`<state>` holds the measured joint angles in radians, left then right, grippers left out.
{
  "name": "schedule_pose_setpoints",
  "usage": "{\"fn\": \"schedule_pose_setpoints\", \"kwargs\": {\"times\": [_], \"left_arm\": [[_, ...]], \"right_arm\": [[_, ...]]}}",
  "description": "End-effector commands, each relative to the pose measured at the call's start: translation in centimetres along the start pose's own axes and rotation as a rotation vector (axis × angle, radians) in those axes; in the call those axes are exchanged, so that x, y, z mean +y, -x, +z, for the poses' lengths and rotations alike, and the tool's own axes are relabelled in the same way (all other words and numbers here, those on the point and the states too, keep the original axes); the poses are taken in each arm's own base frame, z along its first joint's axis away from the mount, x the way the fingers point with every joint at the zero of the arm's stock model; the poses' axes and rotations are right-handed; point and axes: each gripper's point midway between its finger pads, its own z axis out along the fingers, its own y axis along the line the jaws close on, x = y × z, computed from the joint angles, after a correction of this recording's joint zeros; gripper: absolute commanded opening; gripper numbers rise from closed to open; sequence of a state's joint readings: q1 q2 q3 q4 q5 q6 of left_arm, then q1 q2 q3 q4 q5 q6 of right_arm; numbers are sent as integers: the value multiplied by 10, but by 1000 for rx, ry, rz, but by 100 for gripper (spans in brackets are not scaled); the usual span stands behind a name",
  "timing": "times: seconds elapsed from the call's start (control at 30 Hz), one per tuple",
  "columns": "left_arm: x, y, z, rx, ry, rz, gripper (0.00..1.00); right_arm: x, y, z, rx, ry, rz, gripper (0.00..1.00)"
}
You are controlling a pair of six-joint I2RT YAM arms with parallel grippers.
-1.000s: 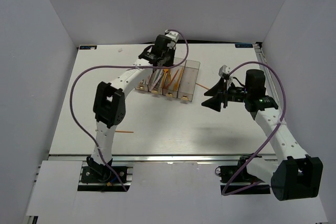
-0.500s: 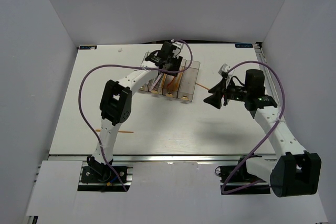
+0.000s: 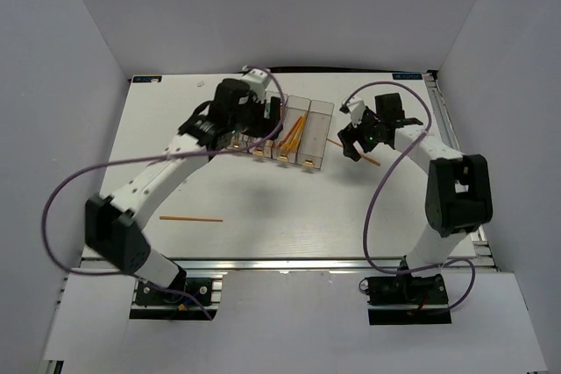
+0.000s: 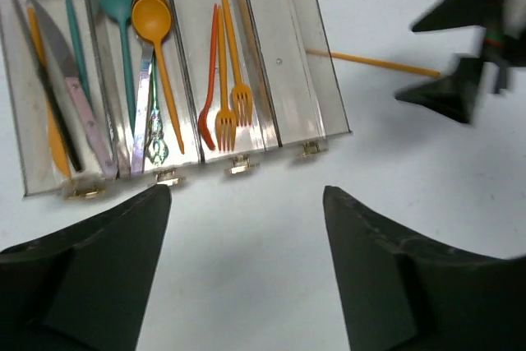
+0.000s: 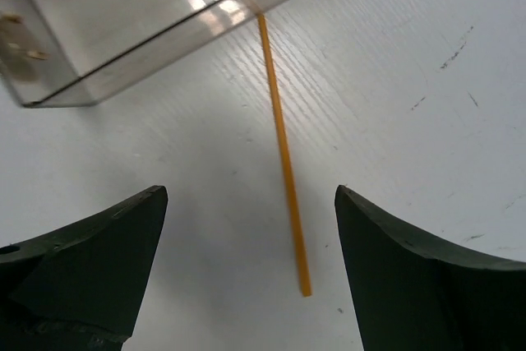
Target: Sort the eating utensils into containers
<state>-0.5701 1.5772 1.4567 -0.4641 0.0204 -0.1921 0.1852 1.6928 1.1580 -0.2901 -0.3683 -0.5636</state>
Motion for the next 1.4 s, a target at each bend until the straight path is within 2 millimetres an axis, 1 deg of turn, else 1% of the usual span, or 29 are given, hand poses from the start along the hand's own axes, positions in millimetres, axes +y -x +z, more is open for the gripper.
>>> {"fn": "schedule_pose_setpoints", "kwargs": {"times": [0.0, 0.03, 0.07, 0.1, 0.13, 0.17, 0.2, 0.23, 0.27, 0.33, 0.37, 0.4, 0.43, 0.47, 0.5, 0.6, 0.63, 0.7, 0.77, 0.8, 0.87, 0.97, 1.0, 1.07, 1.1, 1.17, 1.27, 1.3, 1.37], "left_arm": [[1, 4, -48, -104, -11, -39, 89], [7, -11, -68, -123, 3, -51, 91], [19, -16, -77, -150, 59, -56, 95], [23, -21, -85, -176, 74, -54, 96], [34, -48, -85, -148, 108, -57, 98], [41, -42, -106, -221, 141, -60, 98], [46, -48, -111, -234, 159, -62, 98], [51, -60, -120, -248, 173, -60, 98], [56, -64, -124, -258, 199, -64, 98], [61, -74, -130, -262, 216, -62, 98], [63, -72, -137, -283, 224, -61, 98], [64, -73, -139, -290, 226, -61, 98], [64, -75, -140, -292, 229, -61, 98], [65, -77, -143, -299, 228, -62, 98], [64, -78, -144, -300, 224, -62, 98], [65, -82, -146, -305, 222, -62, 98], [65, -82, -147, -308, 223, -61, 98], [64, -82, -149, -314, 217, -61, 98], [64, -83, -150, -317, 213, -63, 98], [63, -81, -151, -326, 209, -64, 98], [63, -82, -152, -325, 206, -63, 98], [62, -82, -153, -327, 203, -63, 98], [61, -82, -153, -328, 200, -62, 98], [61, -82, -153, -329, 196, -64, 98], [61, -82, -153, -331, 197, -64, 98], [61, -81, -154, -333, 198, -66, 98], [62, -81, -155, -337, 202, -65, 98], [62, -81, -155, -336, 201, -64, 98], [64, -81, -155, -338, 208, -66, 98]], "right_arm": [[-25, -8, 9, 113, -88, -98, 89], [-27, -19, 19, 157, -81, -92, 89], [-34, -13, 21, 156, -86, -100, 89], [-37, -14, 24, 171, -82, -103, 89], [-37, -22, 33, 199, -67, -98, 89], [-39, -20, 35, 206, -62, -108, 88], [-39, -23, 37, 216, -55, -110, 88], [-39, -30, 41, 235, -52, -106, 85], [-39, -33, 42, 243, -48, -113, 83], [-38, -42, 46, 269, -38, -111, 75], [-37, -46, 47, 282, -34, -112, 70], [-36, -51, 50, 296, -28, -110, 66], [-36, -55, 51, 306, -25, -108, 57], [-33, -58, 52, 319, -14, -105, 52], [-31, -62, 54, 326, 0, -99, 44], [-24, -71, 55, 350, 32, -86, 31], [-23, -73, 55, 356, 38, -83, 22], [-19, -79, 52, 376, 51, -77, 11], [-17, -84, 49, 387, 59, -64, 5], [-17, -85, 46, 393, 56, -62, 0], [-18, -88, 40, 406, 38, -54, 0], [-25, -80, 24, 379, -18, -52, 0], [-29, -68, 14, 350, -46, -67, 0], [-31, -56, 3, 315, -69, -78, 0], [-31, -38, -7, 263, -83, -90, 0], [-31, -16, -18, 201, -96, -84, 0], [-19, 27, -35, 64, -56, -34, 0], [-6, 41, -35, 9, 9, 13, 0], [9, 59, -36, -46, 78, 55, 0]]}}
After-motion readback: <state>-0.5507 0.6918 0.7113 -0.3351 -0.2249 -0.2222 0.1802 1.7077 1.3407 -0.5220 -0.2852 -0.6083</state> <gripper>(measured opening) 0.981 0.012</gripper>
